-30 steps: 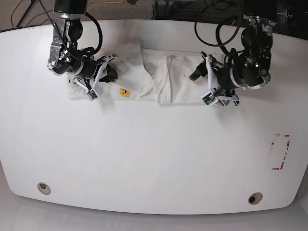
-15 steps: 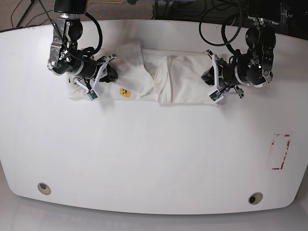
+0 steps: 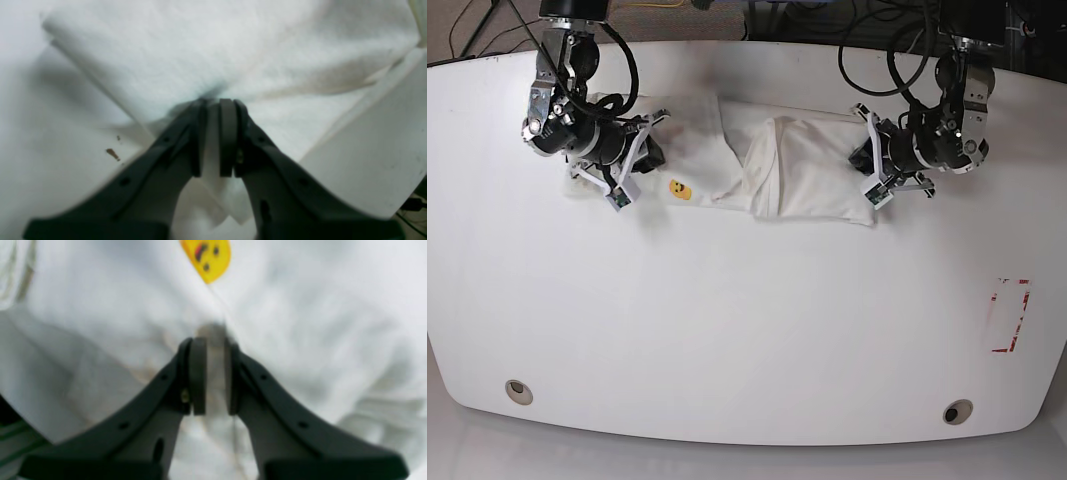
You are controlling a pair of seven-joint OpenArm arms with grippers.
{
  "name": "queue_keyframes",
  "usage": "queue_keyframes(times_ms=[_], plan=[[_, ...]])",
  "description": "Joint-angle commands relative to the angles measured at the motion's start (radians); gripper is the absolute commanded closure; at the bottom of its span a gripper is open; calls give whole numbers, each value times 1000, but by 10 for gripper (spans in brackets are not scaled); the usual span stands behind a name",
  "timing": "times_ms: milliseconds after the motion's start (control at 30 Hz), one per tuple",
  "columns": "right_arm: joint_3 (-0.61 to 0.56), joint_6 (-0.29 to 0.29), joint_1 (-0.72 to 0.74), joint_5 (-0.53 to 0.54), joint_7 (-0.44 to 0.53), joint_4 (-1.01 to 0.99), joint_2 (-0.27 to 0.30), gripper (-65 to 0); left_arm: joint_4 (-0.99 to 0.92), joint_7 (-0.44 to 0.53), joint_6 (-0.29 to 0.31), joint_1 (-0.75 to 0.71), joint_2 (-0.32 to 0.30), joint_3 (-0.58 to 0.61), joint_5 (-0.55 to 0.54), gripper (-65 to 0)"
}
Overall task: Layout the t-shirt on the table in an organized manner, then fold the t-shirt properly
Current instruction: 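Regrasp the folded bundle edges with both grippers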
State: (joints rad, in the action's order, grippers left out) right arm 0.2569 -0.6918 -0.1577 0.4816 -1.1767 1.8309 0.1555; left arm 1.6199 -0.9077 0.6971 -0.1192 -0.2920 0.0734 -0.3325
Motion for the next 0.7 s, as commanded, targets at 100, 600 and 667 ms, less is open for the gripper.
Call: queue_keyframes(times_ms=[100, 600, 667], plan=[[117, -6, 43, 156, -93, 138, -15, -166, -25, -37, 1, -6, -8, -1, 29, -56], [531, -6, 73, 360, -220, -41, -10, -645, -28, -35, 1, -6, -43, -33, 25, -56], [559, -6, 73, 371, -220, -112, 14, -626, -28, -35, 1, -7, -42, -47, 25, -56]])
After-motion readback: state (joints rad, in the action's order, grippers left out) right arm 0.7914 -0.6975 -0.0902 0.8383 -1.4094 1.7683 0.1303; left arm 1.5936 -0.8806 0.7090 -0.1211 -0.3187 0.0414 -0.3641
